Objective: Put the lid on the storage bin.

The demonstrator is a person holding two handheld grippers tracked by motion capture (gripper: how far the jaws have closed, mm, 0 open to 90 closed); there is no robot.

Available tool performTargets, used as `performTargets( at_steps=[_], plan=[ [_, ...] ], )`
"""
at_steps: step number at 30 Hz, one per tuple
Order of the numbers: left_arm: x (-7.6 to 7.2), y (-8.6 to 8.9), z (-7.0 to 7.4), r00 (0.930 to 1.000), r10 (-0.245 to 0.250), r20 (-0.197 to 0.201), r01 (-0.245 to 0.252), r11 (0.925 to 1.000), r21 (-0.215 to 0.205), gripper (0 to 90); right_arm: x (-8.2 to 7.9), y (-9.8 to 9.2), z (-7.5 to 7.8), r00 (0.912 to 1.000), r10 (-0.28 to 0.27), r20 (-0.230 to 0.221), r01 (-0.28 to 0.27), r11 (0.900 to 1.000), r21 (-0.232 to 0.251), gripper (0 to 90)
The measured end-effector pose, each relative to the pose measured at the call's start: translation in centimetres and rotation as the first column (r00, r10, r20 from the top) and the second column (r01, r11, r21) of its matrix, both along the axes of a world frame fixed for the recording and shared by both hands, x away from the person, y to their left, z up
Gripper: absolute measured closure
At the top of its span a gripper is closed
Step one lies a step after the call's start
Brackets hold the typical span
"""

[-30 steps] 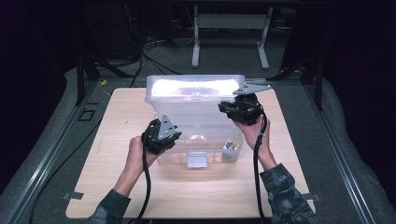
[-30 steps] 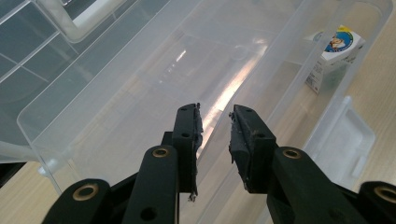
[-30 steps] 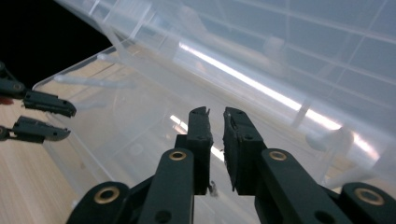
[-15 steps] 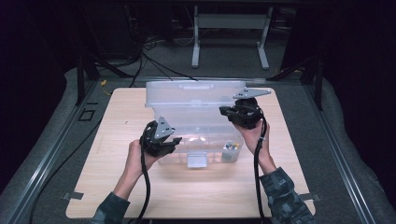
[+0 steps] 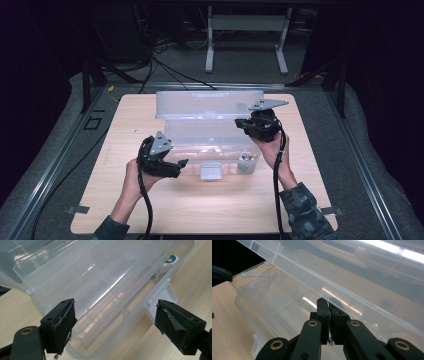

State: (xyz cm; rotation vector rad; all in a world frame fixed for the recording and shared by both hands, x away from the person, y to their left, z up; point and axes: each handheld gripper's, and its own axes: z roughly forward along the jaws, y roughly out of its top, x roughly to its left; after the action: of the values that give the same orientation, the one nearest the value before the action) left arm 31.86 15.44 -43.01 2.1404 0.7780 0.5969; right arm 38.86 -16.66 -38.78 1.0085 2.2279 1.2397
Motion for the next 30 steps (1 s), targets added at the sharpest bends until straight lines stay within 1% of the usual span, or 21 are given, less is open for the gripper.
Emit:
performTargets(
  at_steps=[1, 3, 4, 7, 9, 12, 15, 16, 17, 19, 20, 21, 22, 25, 30],
  plan=[
    [-0.2, 0.2, 0.0, 1.0, 0.001, -0.005, -0.001, 1.0, -0.005, 15.4, -0.1, 0.0, -0.1, 1.0, 0.003, -0.001, -0.003, 1.0, -0.005, 87.2],
    [-0.6, 0.7, -0.1, 0.9999, 0.013, 0.0, -0.013, 0.9998, -0.015, 15.2, -0.3, 0.0, -0.3, 0.9999, 0.01, 0.005, -0.01, 1.0, 0.006, 87.1],
    [-0.7, 0.9, -0.1, 0.9997, 0.023, 0.002, -0.023, 0.9997, -0.006, 15.1, -0.3, -0.1, -0.4, 0.9999, 0.012, 0.008, -0.012, 1.0, 0.004, 87.3],
    [-1.1, 1.7, -0.4, 0.9982, 0.06, -0.003, -0.061, 0.9981, -0.006, 15.1, -0.5, 0.0, -0.5, 1.0, 0.006, 0.003, -0.006, 1.0, -0.009, 87.2],
    [-1.2, 2.2, -0.7, 0.9973, 0.073, -0.009, -0.073, 0.9973, -0.006, 14.9, -0.6, 0.0, -0.6, 1.0, 0.007, 0.006, -0.007, 1.0, -0.005, 87.2],
    [-1.3, 2.9, -1.2, 0.9956, 0.091, -0.023, -0.091, 0.9959, 0.003, 14.7, -0.7, 0.0, -0.7, 0.9999, 0.015, -0.002, -0.015, 1.0, -0.013, 87.1],
    [-1.4, 3.5, -1.8, 0.9931, 0.111, -0.036, -0.111, 0.9938, 0.001, 14.6, -0.9, -0.1, -0.9, 0.9996, 0.025, -0.011, -0.025, 1.0, -0.019, 87.2],
    [-1.5, 3.6, -2.0, 0.9927, 0.114, -0.037, -0.115, 0.9934, 0.0, 14.6, -1.0, -0.1, -1.0, 0.9996, 0.022, -0.016, -0.022, 0.999, -0.024, 87.1],
    [-1.5, 3.8, -2.2, 0.9922, 0.119, -0.037, -0.119, 0.9929, 0.002, 14.6, -1.0, -0.1, -1.1, 0.9995, 0.028, -0.012, -0.029, 0.999, -0.026, 87.1],
    [-1.6, 4.1, -2.7, 0.9904, 0.131, -0.046, -0.131, 0.9914, 0.004, 14.6, -1.2, -0.1, -1.2, 0.9997, 0.019, -0.016, -0.02, 0.999, -0.045, 87.0],
    [-1.6, 4.2, -3.0, 0.9896, 0.133, -0.054, -0.133, 0.9911, 0.007, 14.4, -1.2, -0.1, -1.4, 0.9989, 0.044, -0.02, -0.044, 0.999, -0.023, 87.0],
    [-1.6, 4.3, -3.3, 0.9884, 0.138, -0.062, -0.138, 0.9904, 0.012, 14.4, -1.3, -0.2, -1.4, 0.9989, 0.041, -0.02, -0.042, 0.999, -0.029, 87.0],
    [-1.6, 4.4, -3.5, 0.9878, 0.139, -0.069, -0.139, 0.9902, 0.016, 14.3, -1.4, -0.2, -1.5, 0.9994, 0.027, -0.02, -0.028, 0.999, -0.042, 86.9],
    [-1.6, 4.5, -4.1, 0.9856, 0.14, -0.096, -0.137, 0.9899, 0.038, 14.4, -1.8, -0.4, -1.6, 0.9994, 0.023, -0.026, -0.024, 0.999, -0.037, 86.7],
    [-1.5, 4.6, -5.0, 0.9819, 0.141, -0.127, -0.136, 0.9898, 0.042, 14.2, -2.3, -0.8, -1.6, 0.9994, 0.025, -0.026, -0.026, 0.999, -0.04, 86.7]
  ],
)
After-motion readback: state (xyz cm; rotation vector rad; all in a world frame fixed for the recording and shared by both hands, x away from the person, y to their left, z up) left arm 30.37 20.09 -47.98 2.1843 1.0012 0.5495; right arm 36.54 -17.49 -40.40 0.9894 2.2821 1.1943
